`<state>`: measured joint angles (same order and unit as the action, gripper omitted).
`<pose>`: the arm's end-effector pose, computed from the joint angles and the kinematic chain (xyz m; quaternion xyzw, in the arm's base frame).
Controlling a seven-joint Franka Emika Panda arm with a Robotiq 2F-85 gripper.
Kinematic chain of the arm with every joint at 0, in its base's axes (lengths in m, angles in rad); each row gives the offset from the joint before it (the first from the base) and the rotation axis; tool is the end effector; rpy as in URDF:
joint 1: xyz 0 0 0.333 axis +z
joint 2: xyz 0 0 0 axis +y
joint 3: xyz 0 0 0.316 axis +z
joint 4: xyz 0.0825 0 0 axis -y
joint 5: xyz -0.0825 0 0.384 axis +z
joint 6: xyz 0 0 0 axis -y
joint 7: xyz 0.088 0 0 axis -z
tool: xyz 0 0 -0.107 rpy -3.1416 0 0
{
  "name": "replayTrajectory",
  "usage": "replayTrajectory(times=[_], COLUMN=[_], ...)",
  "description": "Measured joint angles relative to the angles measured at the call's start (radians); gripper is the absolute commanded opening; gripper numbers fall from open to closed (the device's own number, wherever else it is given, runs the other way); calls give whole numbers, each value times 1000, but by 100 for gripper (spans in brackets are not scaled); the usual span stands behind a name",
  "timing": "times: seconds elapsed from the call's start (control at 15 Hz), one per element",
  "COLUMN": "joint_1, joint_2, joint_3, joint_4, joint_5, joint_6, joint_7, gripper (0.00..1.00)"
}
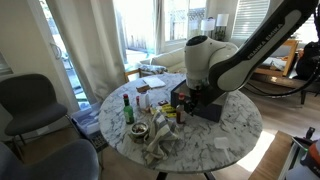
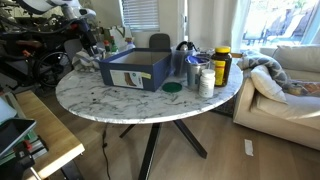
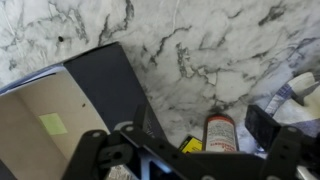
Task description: Remove the measuring cup from the box
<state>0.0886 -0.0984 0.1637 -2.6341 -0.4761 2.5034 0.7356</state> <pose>0.4075 0.1071 0.2761 0.9882 -0.0466 0.0530 0.1362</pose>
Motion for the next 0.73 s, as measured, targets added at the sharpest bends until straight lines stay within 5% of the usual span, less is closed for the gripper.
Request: replayTrajectory(times=[0.33,0.73], joint_1=[0,2], joint_2=[-9,-146], joint_3=[2,2], joint_4=[-1,-118], joint_5=[-40,-98], joint_6=[46,335], joint_7=[-25,-24], gripper=[100,100])
